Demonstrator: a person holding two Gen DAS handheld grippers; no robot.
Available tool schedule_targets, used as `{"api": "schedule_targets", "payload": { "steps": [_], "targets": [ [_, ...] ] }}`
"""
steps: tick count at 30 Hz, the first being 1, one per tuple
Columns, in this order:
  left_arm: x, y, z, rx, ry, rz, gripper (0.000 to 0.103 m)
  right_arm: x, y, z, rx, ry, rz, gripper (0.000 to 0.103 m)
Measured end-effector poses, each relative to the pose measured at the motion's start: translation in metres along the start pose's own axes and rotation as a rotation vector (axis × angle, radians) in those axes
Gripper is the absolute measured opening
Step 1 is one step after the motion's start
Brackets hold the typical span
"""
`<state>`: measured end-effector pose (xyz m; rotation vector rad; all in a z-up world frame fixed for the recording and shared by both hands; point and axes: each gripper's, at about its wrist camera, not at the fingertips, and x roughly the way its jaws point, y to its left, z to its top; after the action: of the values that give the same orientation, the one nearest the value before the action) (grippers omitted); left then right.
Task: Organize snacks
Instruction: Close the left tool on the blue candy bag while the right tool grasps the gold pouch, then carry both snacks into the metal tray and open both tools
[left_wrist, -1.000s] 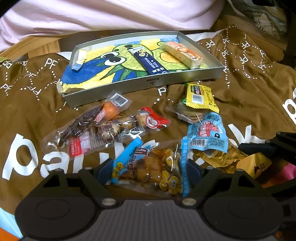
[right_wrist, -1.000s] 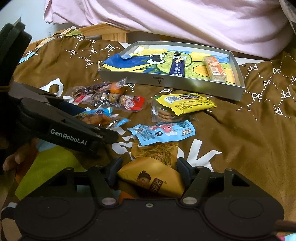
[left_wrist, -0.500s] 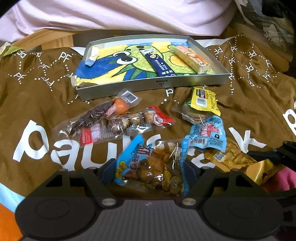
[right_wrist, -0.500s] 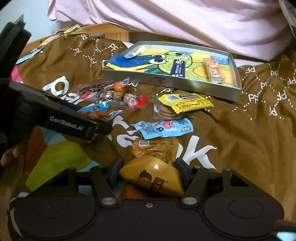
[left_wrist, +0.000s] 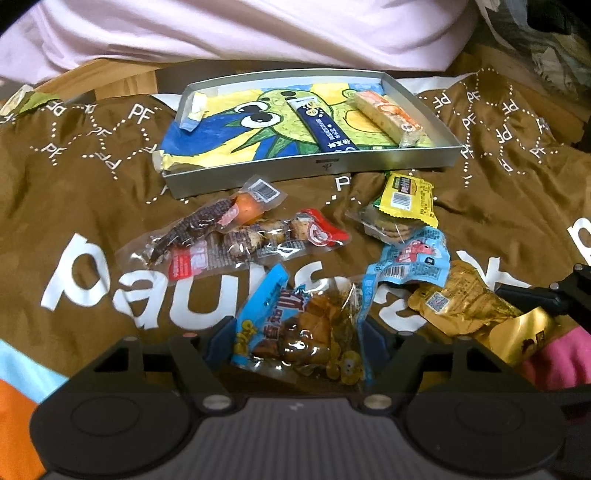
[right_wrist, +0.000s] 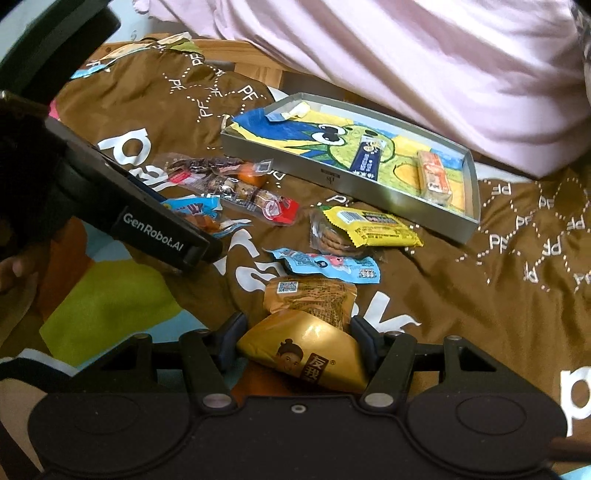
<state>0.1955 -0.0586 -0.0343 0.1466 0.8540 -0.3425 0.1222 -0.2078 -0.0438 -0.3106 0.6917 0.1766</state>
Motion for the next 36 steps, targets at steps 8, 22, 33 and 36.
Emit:
{"api": "schedule_targets", "payload": {
  "steps": [8,22,33,36],
  "targets": [
    [-0.013,0.008,-0.004,-0.047,-0.029,0.005,0.073,-0.011,0.002,-0.002,-0.038,-0.027,-0.021,0.063],
    [-0.027,0.005,-0.002,-0.028,-0.091,0.038,0.065,-0.027,0.01,0.001,-0.135,-0.123,-0.067,0.063],
    [-0.043,0.002,0.029,-0.055,-0.194,0.047,0.065,-0.033,0.008,0.008,-0.192,-0.234,-0.141,0.063],
    [-0.041,-0.004,0.052,-0.074,-0.22,0.036,0.065,-0.025,0.0,0.019,-0.212,-0.262,-0.164,0.063]
  ]
}}
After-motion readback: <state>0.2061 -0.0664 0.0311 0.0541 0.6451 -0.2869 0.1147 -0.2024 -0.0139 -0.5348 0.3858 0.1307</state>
